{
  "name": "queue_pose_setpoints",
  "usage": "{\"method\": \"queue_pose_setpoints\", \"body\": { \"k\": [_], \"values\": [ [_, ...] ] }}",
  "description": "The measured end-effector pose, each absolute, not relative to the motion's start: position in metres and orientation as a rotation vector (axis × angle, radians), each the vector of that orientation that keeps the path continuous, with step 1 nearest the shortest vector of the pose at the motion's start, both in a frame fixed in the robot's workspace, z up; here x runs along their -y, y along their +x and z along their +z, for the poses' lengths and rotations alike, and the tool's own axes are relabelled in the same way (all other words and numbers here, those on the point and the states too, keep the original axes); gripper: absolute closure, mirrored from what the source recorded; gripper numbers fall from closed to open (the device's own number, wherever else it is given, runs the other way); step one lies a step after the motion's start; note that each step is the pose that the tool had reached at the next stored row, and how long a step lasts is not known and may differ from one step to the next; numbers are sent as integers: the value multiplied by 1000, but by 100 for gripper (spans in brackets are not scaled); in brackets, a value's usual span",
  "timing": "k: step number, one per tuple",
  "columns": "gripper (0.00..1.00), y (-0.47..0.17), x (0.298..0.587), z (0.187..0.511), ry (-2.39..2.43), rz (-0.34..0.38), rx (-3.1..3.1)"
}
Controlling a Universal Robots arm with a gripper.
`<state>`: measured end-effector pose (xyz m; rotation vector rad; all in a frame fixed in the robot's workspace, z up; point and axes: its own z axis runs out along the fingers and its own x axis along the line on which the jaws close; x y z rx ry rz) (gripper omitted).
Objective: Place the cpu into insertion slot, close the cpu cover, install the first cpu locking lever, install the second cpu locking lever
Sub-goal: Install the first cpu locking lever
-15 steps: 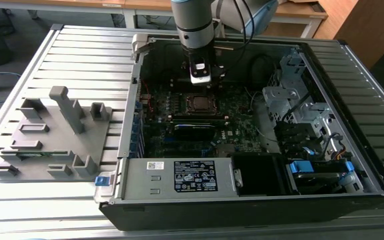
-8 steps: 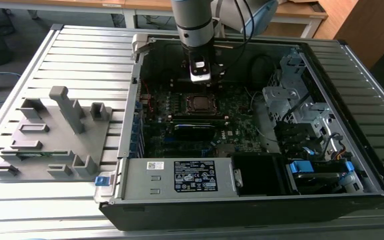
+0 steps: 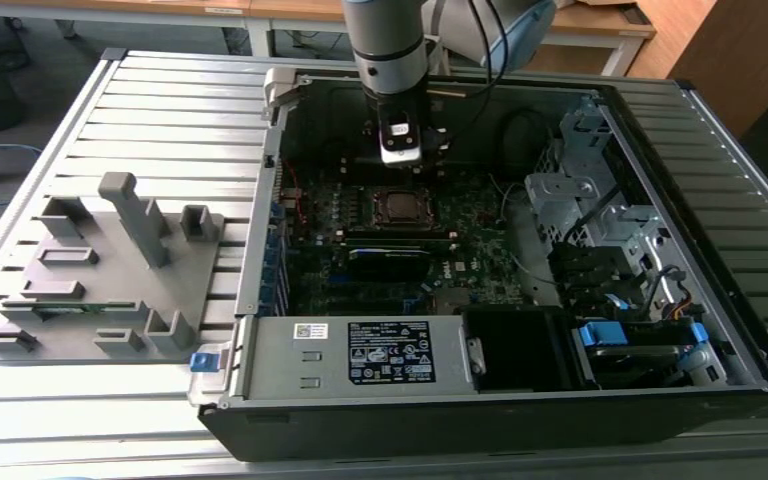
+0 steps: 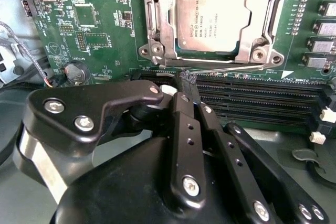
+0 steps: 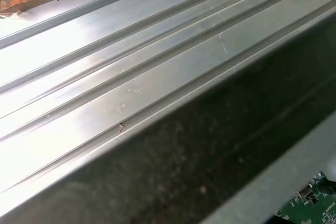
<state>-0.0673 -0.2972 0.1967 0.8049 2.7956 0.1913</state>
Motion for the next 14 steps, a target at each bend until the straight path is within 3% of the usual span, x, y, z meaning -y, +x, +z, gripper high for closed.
{"method": "queue_pose_setpoints", "body": {
  "k": [14],
  "values": [
    [89,-67,299,192,804,183,-2795]
  ]
}}
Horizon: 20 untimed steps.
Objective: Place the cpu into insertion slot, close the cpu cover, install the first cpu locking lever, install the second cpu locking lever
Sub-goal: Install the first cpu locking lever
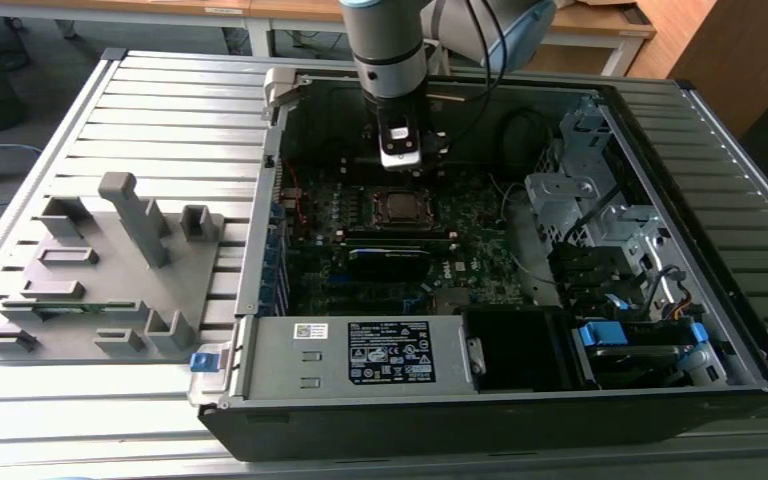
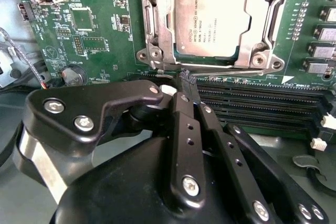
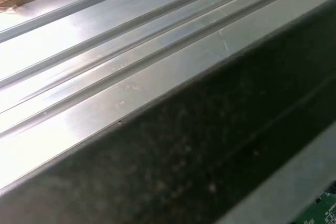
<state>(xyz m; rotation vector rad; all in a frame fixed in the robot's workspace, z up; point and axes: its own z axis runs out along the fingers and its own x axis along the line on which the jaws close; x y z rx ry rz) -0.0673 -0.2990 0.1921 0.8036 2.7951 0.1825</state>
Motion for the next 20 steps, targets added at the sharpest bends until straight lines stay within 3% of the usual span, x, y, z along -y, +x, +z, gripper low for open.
{"method": "queue_pose_setpoints", "body": {
  "k": [20],
  "values": [
    [89,-67,299,198,800,160,-2792]
  ]
}}
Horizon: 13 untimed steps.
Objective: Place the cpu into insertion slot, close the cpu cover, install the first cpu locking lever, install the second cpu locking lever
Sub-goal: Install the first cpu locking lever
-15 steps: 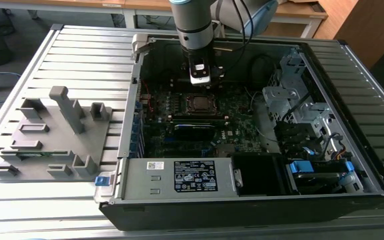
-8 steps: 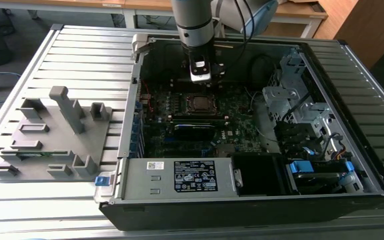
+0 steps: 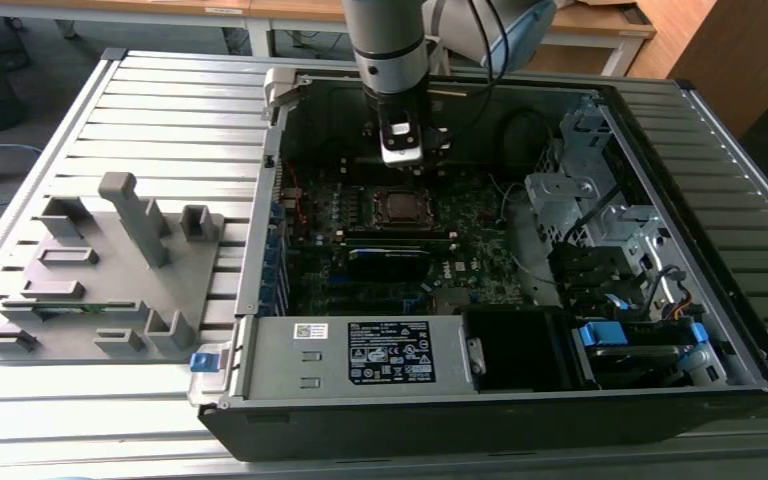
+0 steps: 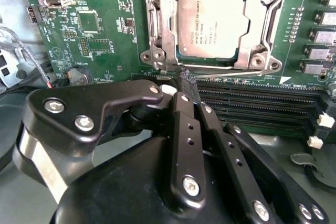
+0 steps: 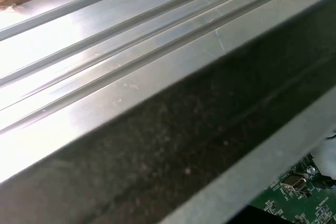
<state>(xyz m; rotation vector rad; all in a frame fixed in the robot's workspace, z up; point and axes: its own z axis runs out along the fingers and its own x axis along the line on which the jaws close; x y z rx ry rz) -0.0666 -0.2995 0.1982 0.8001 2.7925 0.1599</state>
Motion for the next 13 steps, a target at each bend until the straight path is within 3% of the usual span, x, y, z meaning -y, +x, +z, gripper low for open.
{"method": "queue_pose_setpoints", "body": {
  "k": [13],
  "values": [
    [89,-66,300,198,797,137,-2790]
  ]
}}
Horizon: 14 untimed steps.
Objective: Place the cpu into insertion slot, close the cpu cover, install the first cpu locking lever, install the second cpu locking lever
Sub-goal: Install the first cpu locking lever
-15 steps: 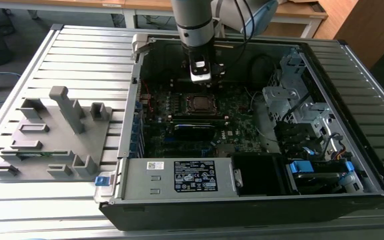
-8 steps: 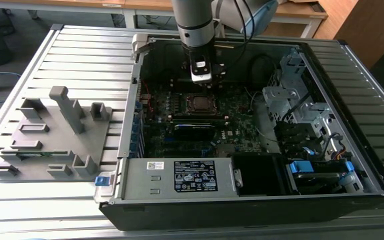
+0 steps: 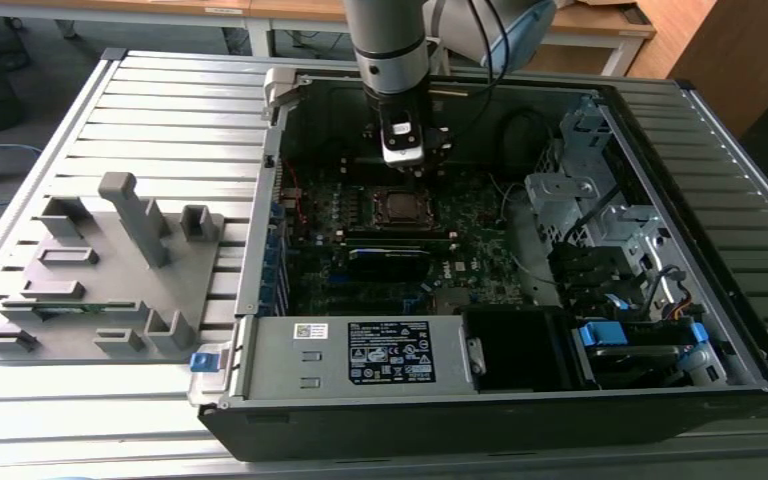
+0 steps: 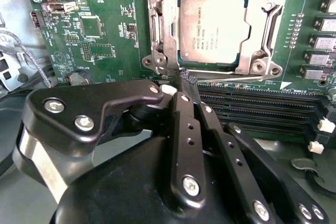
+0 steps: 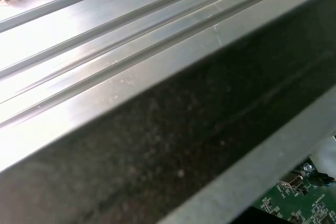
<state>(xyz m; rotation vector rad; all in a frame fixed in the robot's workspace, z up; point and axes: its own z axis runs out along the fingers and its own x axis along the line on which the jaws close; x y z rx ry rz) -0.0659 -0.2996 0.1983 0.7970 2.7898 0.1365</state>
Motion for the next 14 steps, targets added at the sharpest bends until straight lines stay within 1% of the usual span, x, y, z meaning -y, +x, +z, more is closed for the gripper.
{"method": "queue_pose_setpoints", "body": {
  "k": [9,11,14],
  "values": [
    [89,-66,299,199,829,145,-2781],
    [89,-66,299,199,838,158,-2781],
    [89,-66,299,199,850,195,-2783]
  ]
}}
